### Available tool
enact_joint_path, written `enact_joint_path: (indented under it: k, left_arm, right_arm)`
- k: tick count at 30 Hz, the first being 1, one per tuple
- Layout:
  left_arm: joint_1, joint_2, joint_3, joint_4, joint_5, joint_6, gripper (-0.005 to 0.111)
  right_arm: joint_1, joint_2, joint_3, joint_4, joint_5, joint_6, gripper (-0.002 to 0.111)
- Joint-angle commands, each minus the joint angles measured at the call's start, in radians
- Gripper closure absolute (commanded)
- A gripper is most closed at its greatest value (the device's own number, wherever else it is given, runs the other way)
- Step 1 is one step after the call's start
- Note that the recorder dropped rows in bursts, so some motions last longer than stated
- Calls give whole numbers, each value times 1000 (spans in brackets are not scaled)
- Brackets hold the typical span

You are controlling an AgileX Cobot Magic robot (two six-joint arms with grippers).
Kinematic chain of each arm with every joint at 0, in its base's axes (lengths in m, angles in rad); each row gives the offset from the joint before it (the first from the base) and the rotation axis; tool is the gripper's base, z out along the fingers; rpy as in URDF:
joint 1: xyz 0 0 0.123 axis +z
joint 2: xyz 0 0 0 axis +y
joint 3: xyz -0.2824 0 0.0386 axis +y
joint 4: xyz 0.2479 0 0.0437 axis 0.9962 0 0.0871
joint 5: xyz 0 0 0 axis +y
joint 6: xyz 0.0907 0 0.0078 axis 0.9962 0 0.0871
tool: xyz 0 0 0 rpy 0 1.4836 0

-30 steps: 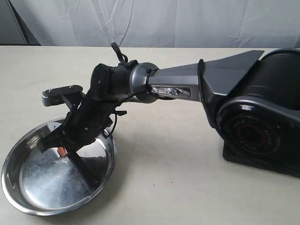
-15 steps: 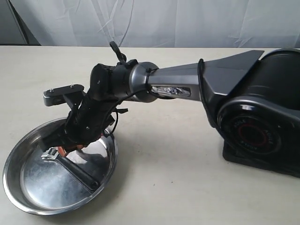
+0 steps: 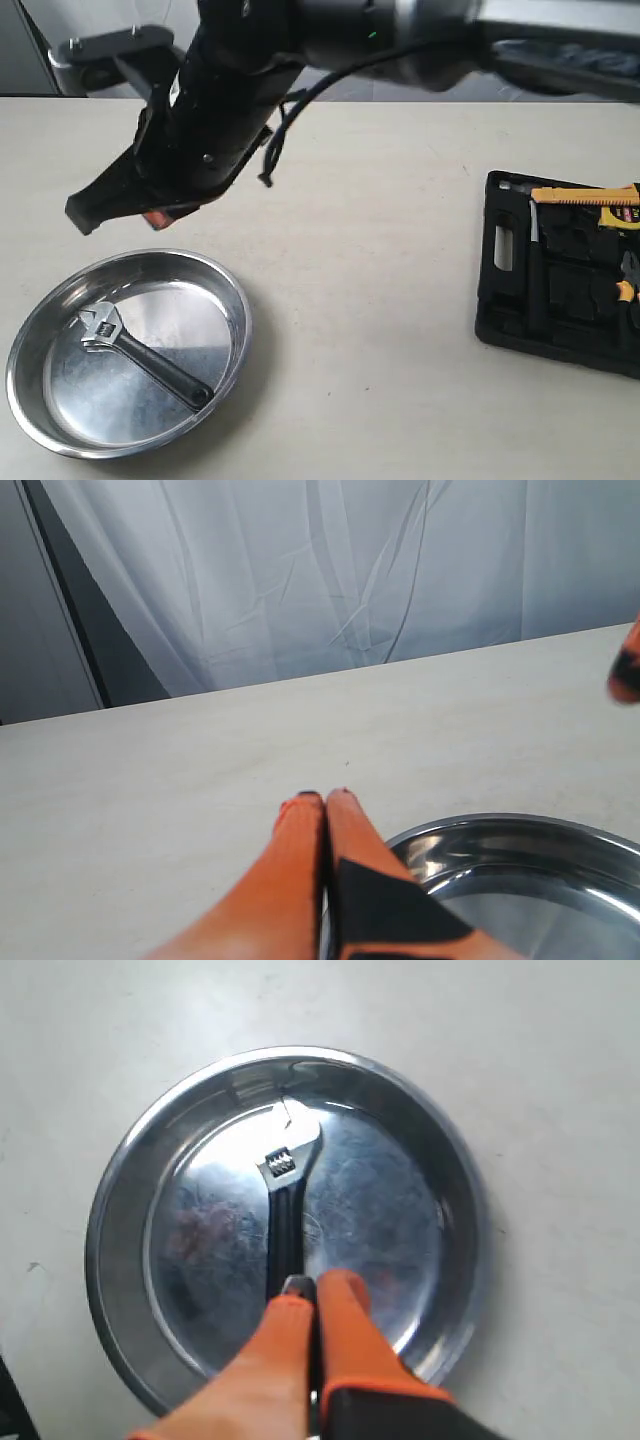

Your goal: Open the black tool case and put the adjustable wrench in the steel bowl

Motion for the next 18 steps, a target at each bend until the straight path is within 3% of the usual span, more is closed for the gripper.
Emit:
enact_joint_path:
  k: [1,7,18]
  left_arm:
    - [-1,4,-2,-2,-5,-1,106]
    - [-1,4,-2,-2,-5,-1,106]
    - [-1,4,-2,-2,-5,-1,106]
  right_arm:
    - [36,-243,138,-175,15,147,108]
    - [45,-473,286,-130,134,164,108]
    - [45,-581,288,-126,166,164,108]
